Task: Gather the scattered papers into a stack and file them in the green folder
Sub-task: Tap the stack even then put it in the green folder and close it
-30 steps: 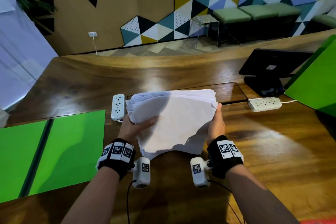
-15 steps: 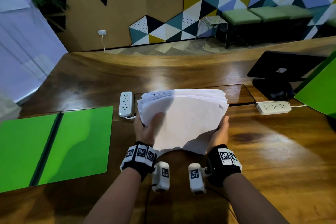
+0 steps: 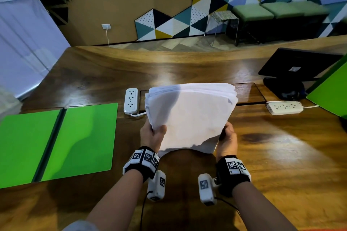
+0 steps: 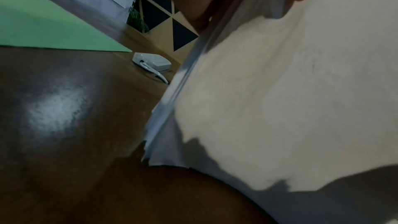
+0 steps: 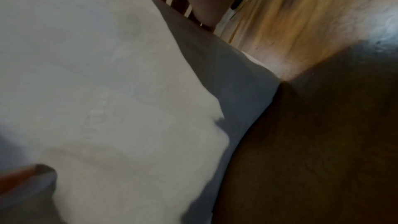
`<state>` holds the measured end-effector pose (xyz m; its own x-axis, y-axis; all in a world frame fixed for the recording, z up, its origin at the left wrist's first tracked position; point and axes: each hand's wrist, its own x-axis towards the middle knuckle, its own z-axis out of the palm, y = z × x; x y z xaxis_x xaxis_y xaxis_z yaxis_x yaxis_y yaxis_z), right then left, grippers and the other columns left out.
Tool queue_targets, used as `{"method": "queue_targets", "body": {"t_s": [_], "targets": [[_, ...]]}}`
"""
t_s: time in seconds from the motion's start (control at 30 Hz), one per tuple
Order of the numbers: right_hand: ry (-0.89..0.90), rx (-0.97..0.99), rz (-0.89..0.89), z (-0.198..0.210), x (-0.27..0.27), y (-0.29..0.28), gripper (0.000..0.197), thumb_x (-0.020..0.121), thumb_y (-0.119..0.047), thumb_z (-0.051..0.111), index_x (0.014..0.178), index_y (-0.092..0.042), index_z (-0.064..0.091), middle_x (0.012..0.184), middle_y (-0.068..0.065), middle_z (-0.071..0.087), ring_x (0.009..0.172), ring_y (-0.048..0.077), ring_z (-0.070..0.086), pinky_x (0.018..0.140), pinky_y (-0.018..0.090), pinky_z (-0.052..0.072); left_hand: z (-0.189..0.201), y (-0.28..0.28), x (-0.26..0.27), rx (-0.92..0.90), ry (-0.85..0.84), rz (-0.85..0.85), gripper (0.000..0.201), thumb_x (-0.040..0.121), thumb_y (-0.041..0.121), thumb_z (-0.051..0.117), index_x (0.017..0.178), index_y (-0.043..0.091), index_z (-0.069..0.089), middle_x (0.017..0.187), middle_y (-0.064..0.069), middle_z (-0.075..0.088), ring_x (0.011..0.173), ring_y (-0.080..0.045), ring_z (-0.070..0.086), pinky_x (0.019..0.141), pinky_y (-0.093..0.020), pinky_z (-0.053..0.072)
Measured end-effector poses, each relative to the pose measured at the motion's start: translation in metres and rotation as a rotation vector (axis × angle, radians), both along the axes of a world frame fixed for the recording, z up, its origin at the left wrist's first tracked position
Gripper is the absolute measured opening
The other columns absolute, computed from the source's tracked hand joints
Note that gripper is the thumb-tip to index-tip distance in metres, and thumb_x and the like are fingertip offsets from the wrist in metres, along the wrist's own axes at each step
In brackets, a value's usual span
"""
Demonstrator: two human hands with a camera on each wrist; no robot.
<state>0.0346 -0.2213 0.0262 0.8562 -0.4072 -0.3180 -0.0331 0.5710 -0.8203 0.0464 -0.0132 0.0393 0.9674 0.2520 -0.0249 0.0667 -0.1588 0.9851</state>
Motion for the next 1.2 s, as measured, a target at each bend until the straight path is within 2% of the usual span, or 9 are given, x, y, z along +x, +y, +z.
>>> {"method": "queue_targets", "body": {"t_s": [0.13,0.3,0.4,0.5,0.57,0.7,0.83,0.97,1.2], "targets": [[0.017,-0.141,0.072,-0.012,-0.006,-0.005,0.052,0.047,-0.001,0.043,0.088,-0.02,0.069,0.096,0.01,0.064,0.096,0.03,0.055,0.075,0.034,0.044,0.0,-0.002,0.003,-0.006,0.068,0.036,0.023,0.076,-0.015,0.052,0.079,0.008,0.052,0.064,-0.003,0.046,0.057,-0.013,0.041,0.041,-0.007,0.034],[0.137,-0.601,0.28,-0.008,-0.005,-0.009,0.052,0.076,0.022,0.049,0.114,-0.012,0.052,0.104,0.005,0.057,0.1,0.024,0.052,0.084,0.036,0.048,-0.004,-0.006,0.002,0.002,0.11,0.084,0.026,0.074,-0.016,0.046,0.071,0.01,0.048,0.06,-0.002,0.043,0.054,-0.014,0.038,0.047,-0.019,0.033],[0.244,-0.603,0.339,-0.012,0.005,-0.015,0.047,0.076,0.021,0.056,0.119,0.002,0.055,0.104,0.009,0.061,0.1,0.028,0.058,0.077,0.032,0.049,-0.009,-0.005,0.002,0.01,0.175,0.077,0.033,0.072,-0.015,0.043,0.062,0.016,0.042,0.058,-0.001,0.038,0.052,-0.014,0.033,0.048,-0.023,0.03],[0.33,-0.614,0.456,-0.016,0.013,-0.018,0.021,0.074,0.019,0.058,0.087,0.004,0.064,0.081,0.014,0.065,0.091,0.038,0.064,0.062,0.028,0.053,-0.015,-0.001,0.003,0.073,0.26,0.021,0.027,0.071,-0.012,0.041,0.061,0.011,0.033,0.058,-0.004,0.032,0.056,-0.018,0.025,0.05,-0.025,0.024],[0.334,-0.572,0.476,-0.017,0.018,-0.017,0.018,0.075,0.014,0.063,0.078,-0.004,0.065,0.083,0.016,0.067,0.093,0.044,0.064,0.078,0.042,0.055,-0.017,0.005,0.005,0.091,0.299,-0.045,0.022,0.072,-0.01,0.041,0.066,0.009,0.03,0.061,-0.007,0.029,0.062,-0.019,0.023,0.053,-0.028,0.021],[0.271,-0.505,0.463,-0.005,0.019,0.001,0.018,0.086,-0.009,0.067,0.104,-0.01,0.065,0.094,0.006,0.07,0.094,0.03,0.064,0.089,0.041,0.051,-0.014,0.02,0.015,0.152,0.348,-0.102,0.015,0.08,-0.002,0.045,0.083,0.013,0.047,0.067,-0.006,0.046,0.06,-0.02,0.039,0.054,-0.024,0.033],[0.277,-0.581,0.417,0.002,0.03,0.029,0.028,0.091,-0.011,0.062,0.117,-0.002,0.058,0.104,0.01,0.065,0.096,0.027,0.062,0.091,0.04,0.051,-0.01,0.035,0.022,0.258,0.343,-0.059,0.034,0.084,0.002,0.045,0.118,0.002,0.05,0.102,-0.02,0.061,0.079,-0.026,0.052,0.066,-0.029,0.042],[0.344,-0.678,0.451,-0.005,0.042,0.07,0.02,0.086,-0.021,0.068,0.101,-0.01,0.059,0.109,0.018,0.069,0.1,0.034,0.066,0.094,0.049,0.051,0.001,0.068,0.023,0.322,0.394,0.054,0.033,0.085,0.002,0.046,0.117,0.001,0.053,0.106,-0.016,0.06,0.088,-0.028,0.055,0.076,-0.028,0.042],[0.353,-0.641,0.573,0.0,0.057,0.171,0.032,0.084,-0.022,0.07,0.109,-0.005,0.063,0.112,0.013,0.069,0.104,0.029,0.065,0.098,0.047,0.049,0.023,0.186,0.026,0.376,0.417,0.077,0.033,0.079,0.0,0.061,0.112,0.001,0.06,0.112,-0.02,0.066,0.103,-0.033,0.063,0.093,-0.044,0.051]]}}
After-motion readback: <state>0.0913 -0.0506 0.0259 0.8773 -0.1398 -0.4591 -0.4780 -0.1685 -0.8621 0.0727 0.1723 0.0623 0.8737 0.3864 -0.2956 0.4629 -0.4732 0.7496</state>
